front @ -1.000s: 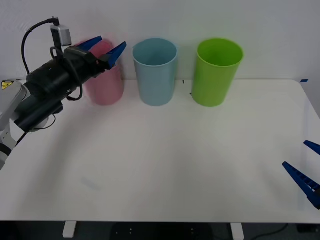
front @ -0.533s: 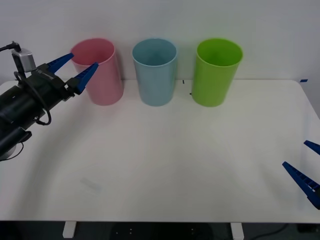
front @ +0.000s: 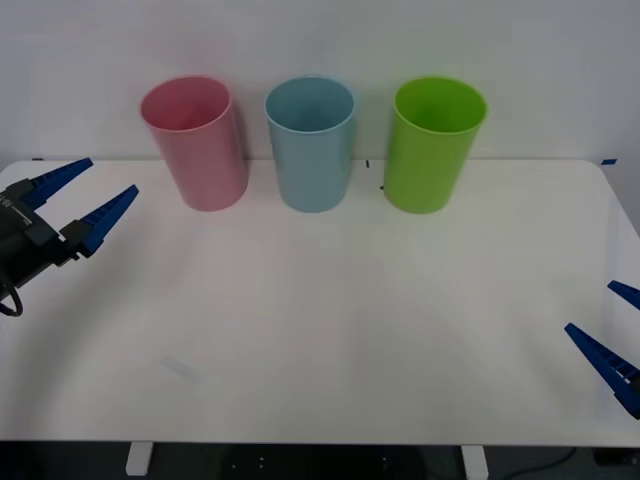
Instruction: Grasp the object on the table and drop it into the matching bin: aluminum can to the light blue bin, PET bottle to the pink bin.
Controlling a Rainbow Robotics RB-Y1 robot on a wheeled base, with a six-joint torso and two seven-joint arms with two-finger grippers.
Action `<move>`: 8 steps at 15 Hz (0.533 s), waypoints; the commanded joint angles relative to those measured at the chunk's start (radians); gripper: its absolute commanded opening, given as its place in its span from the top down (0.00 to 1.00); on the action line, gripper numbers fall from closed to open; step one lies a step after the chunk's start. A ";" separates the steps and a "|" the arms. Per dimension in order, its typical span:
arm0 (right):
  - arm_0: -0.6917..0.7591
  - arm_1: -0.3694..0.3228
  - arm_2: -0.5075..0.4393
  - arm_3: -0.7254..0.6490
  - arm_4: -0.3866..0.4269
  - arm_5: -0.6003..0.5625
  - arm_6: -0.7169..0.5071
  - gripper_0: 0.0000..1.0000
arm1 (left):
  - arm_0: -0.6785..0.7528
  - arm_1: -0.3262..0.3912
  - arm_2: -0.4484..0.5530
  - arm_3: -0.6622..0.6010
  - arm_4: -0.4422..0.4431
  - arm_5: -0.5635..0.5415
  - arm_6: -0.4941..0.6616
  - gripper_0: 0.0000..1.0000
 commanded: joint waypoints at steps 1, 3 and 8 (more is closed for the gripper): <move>0.000 0.000 0.000 0.000 0.000 0.000 0.000 0.00 | 0.061 0.000 0.057 -0.026 0.000 -0.056 -0.005 0.00; 0.000 0.000 0.000 0.000 0.000 0.000 0.000 0.00 | 0.115 -0.002 0.111 -0.039 0.000 -0.113 -0.013 0.00; 0.000 0.000 0.000 0.000 0.000 0.000 0.000 0.00 | 0.239 0.000 0.215 -0.096 0.004 -0.176 -0.039 0.00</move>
